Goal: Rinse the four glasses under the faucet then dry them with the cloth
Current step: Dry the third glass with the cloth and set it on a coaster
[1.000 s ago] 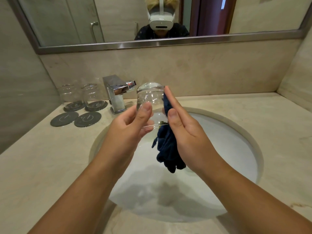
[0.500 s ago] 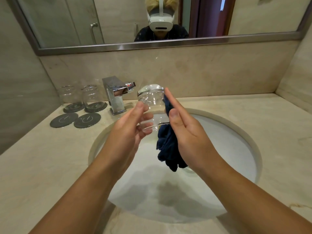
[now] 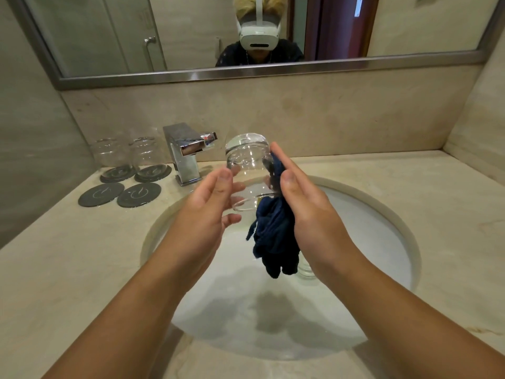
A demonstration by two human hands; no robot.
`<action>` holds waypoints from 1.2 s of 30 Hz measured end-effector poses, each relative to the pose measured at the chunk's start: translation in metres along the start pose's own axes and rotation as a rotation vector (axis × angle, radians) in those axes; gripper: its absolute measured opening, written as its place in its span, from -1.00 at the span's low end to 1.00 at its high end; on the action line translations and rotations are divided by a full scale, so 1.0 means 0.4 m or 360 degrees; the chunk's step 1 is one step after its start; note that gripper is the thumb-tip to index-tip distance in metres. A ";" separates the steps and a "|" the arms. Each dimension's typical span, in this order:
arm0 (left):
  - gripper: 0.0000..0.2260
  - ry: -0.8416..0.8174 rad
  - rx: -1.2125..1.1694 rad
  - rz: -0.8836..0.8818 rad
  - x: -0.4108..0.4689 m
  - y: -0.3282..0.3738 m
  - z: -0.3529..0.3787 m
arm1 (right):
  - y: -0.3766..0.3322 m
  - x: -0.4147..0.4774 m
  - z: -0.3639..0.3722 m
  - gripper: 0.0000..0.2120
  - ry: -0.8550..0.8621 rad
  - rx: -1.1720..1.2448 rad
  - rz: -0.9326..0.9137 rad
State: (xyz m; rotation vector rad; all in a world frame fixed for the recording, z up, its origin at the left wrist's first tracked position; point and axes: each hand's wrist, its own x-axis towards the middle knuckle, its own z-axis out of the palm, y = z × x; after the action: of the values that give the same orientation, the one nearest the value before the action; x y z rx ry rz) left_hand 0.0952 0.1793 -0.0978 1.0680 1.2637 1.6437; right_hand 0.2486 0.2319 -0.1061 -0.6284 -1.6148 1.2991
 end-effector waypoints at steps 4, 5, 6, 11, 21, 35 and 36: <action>-0.48 0.0015 -0.0014 -0.0008 0.001 0.001 -0.006 | 0.001 -0.005 0.002 -0.59 -0.0042 -0.0165 -0.0106; -0.48 0.0005 0.0043 0.0000 -0.001 0.001 -0.008 | 0.003 -0.006 0.003 -0.58 -0.0062 -0.0198 -0.0134; -0.47 -0.0014 0.0109 0.0017 -0.003 -0.001 -0.011 | 0.006 -0.006 0.004 -0.58 -0.0080 -0.0209 -0.0152; -0.50 -0.0026 -0.0093 -0.0022 -0.008 0.006 -0.007 | 0.004 -0.003 0.006 -0.61 -0.0072 -0.0008 -0.0112; -0.58 -0.0061 -0.0104 -0.0090 0.002 0.000 -0.005 | -0.002 -0.003 0.002 -0.61 -0.0030 -0.0109 -0.0113; -0.46 -0.0272 -0.0240 -0.0044 -0.009 0.004 -0.010 | -0.005 -0.010 0.007 -0.61 -0.0082 0.0058 -0.0204; -0.44 -0.0261 -0.0237 -0.0057 -0.008 0.002 -0.009 | -0.004 -0.008 0.006 -0.61 -0.0076 0.0056 -0.0196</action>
State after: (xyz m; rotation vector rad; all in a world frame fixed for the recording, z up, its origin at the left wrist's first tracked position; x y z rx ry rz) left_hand 0.0929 0.1751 -0.0983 1.0593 1.0319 1.5634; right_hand 0.2480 0.2276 -0.1057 -0.4726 -1.6394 1.2573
